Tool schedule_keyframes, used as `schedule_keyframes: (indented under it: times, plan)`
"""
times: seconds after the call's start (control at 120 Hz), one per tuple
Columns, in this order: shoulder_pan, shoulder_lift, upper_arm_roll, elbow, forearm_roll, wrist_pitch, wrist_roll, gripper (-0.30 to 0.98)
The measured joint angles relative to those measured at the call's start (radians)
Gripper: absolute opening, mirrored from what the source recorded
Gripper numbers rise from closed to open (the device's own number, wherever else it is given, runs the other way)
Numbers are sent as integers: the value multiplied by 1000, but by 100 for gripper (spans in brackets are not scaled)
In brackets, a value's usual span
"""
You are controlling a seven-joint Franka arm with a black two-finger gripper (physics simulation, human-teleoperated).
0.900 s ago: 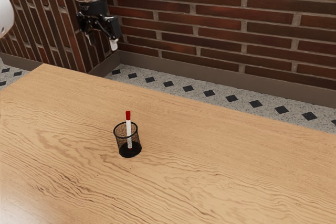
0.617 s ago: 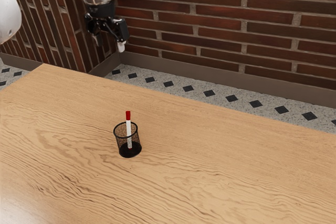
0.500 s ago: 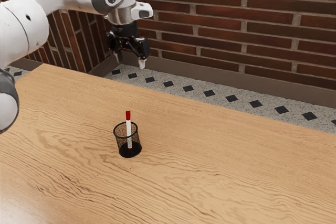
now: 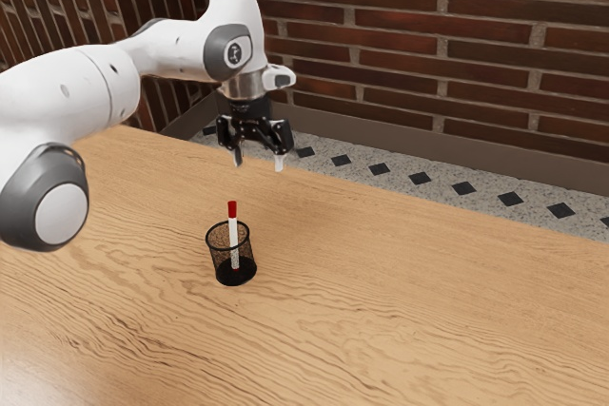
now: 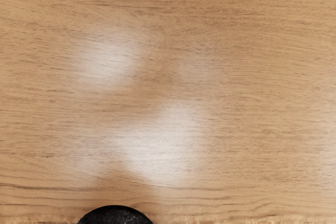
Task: Take the marker out of the pen holder and place it to the left of the pen holder.
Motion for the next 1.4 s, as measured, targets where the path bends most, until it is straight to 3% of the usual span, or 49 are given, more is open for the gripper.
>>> schedule_keyframes:
  times: [0.133, 0.333, 0.692, 1.017, 1.4]
  plan:
    - [4, -38, 9, -61, 58, -20, 16, 69]
    - [2, -105, 47, -250, 81, 8, 40, 69]
    - [1, -134, 40, -378, 7, 163, 146, 67]
    - [-2, -158, 27, -433, -8, 236, 225, 46]
    - [-1, -193, 30, -479, -3, 249, 272, 40]
